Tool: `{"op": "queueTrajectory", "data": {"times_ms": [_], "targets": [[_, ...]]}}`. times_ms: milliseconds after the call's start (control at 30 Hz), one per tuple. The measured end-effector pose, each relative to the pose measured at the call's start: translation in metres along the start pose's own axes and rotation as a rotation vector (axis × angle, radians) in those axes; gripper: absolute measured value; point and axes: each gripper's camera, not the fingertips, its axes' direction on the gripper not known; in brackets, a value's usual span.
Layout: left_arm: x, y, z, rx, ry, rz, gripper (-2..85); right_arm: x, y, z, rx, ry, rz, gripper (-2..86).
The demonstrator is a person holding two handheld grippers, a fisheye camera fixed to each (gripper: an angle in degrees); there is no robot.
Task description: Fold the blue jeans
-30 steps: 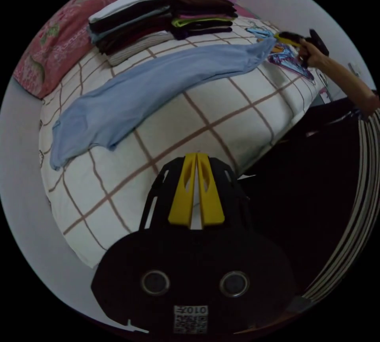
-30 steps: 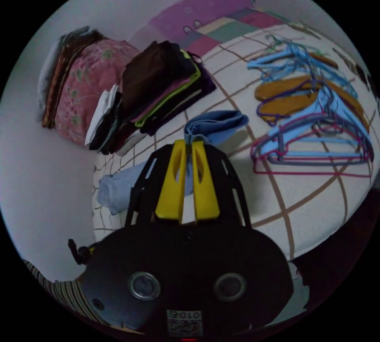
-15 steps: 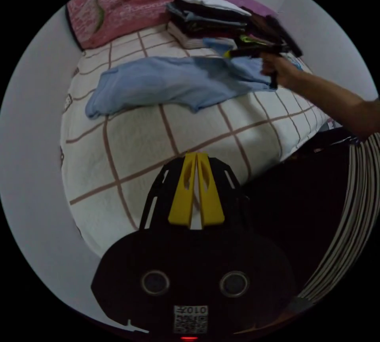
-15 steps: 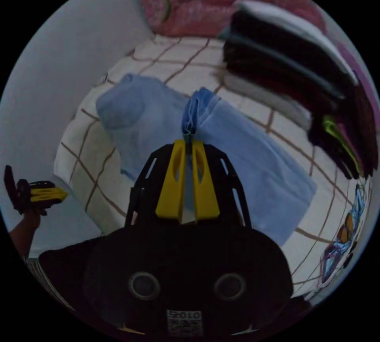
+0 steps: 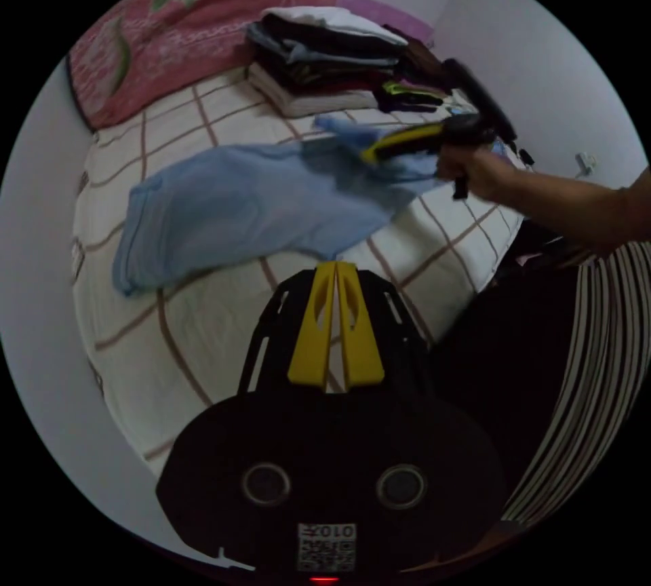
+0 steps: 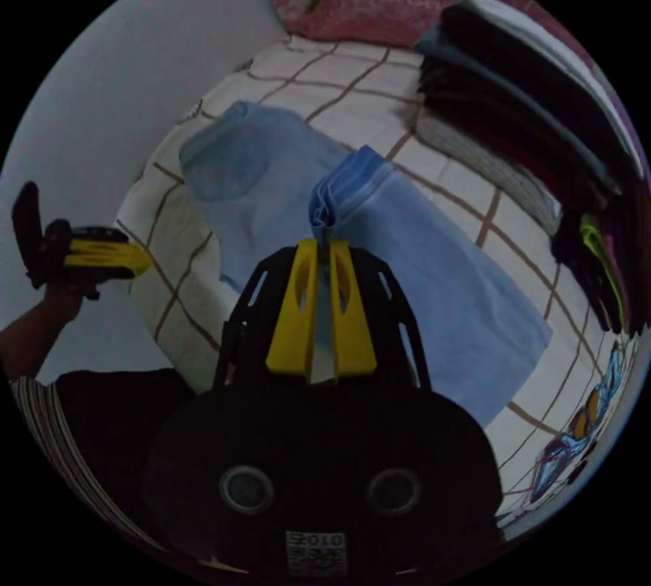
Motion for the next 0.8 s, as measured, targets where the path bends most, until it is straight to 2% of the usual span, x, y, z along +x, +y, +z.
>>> {"op": "queueTrajectory", "data": {"times_ms": [133,300,400,467,567,700,800], "targets": [[-0.009,-0.033,-0.009,0.007,-0.001,0.087,-0.3,-0.009,-0.012,0.055,-0.132,-0.118,-0.066,8.3],[-0.034,-0.023,-0.027,0.017,0.006,0.056,-0.2,0.011,0.002,0.016,0.017,-0.338,-0.09,7.6],[-0.048,-0.002,-0.026,-0.011,0.018,-0.001,-0.2,0.034,0.034,-0.021,0.157,-0.138,-0.037,7.4],[-0.05,0.005,-0.026,-0.016,0.021,-0.002,-0.2,0.078,0.061,-0.034,0.192,0.012,0.142,7.9],[-0.05,0.0,-0.025,-0.051,0.03,0.044,-0.2,0.132,0.083,-0.036,0.181,0.055,0.334,9.7],[-0.05,-0.016,-0.037,-0.051,0.007,0.119,-0.2,0.149,0.077,-0.023,0.137,0.117,0.322,11.7],[-0.072,-0.013,-0.047,-0.041,-0.011,0.059,0.0,0.154,0.069,0.016,-0.013,0.035,0.306,13.1]]}}
